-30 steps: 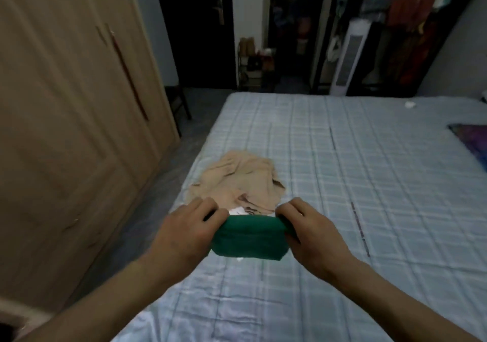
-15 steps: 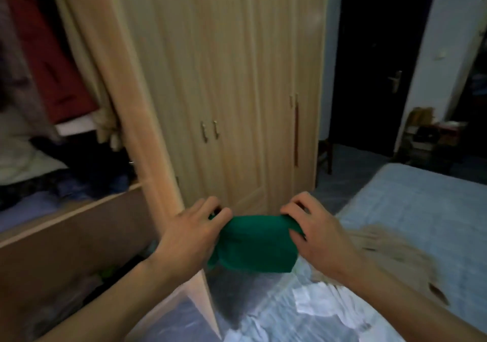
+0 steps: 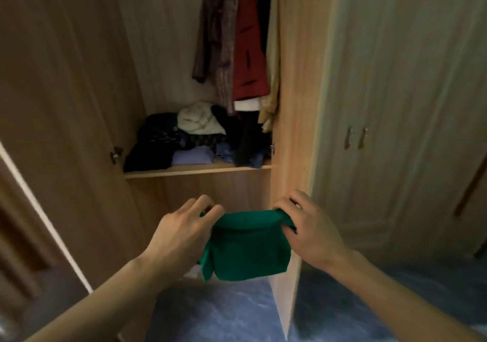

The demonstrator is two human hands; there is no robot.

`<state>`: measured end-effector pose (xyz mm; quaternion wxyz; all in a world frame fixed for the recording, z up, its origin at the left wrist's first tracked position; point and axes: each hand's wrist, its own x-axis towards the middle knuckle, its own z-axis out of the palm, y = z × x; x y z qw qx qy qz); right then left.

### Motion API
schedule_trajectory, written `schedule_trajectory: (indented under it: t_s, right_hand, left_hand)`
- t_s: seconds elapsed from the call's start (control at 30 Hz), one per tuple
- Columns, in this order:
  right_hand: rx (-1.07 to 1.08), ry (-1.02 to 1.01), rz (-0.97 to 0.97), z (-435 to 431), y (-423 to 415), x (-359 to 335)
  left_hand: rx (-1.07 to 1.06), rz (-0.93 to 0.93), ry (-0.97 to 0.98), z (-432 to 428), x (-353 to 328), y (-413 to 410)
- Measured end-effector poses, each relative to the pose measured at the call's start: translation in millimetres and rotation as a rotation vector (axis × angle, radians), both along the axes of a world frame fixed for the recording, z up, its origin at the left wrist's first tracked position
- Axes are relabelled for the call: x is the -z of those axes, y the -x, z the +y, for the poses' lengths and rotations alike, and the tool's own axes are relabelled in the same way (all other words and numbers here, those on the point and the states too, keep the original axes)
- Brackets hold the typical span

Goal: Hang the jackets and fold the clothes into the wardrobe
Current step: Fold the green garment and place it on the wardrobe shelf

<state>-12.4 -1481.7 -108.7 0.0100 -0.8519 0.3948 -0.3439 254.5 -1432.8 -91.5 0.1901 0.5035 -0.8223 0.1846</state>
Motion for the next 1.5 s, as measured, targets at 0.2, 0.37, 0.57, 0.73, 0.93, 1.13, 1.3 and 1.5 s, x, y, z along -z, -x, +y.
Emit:
schedule_trajectory:
  t_s: [0.2,0.37,0.57,0.73,0.93,1.13,1.3,1.5]
  right_hand:
    - [-0.037,0.035,0.049,-33.8,-78.7,-10.7]
    - [-0.014,0.055,0.055,-63.6,-126.0,-22.3]
    - [0.015,0.057,0.071,-90.3,-167.3,-21.8]
    - [0.006,0.055,0.080,-121.5,-191.8,-16.8]
    - [0.013,-0.010,0.043,-174.9,-209.4,10.2]
    - [-0.078,-0.077,-0.041,-259.1,-235.9,50.5]
    - [-0.131,-0.148,-0.047,-327.6,-257.9,82.2]
    - [-0.141,-0.260,0.031,-395.7,-276.1,125.7]
  left_hand:
    - [-0.035,0.042,0.050,-18.4,1.1,-79.4]
    - [-0.002,0.102,0.068,-47.9,-4.3,-124.3]
    - [0.040,0.146,0.068,-82.9,2.2,-170.9]
    - [0.030,0.168,0.065,-113.2,11.1,-196.3]
    - [-0.064,0.128,0.058,-155.5,30.0,-205.7]
    - [-0.151,0.094,0.012,-219.4,51.6,-224.9]
    - [-0.181,0.098,-0.053,-285.3,72.8,-245.8]
    - [-0.228,0.175,-0.148,-348.3,117.5,-260.9]
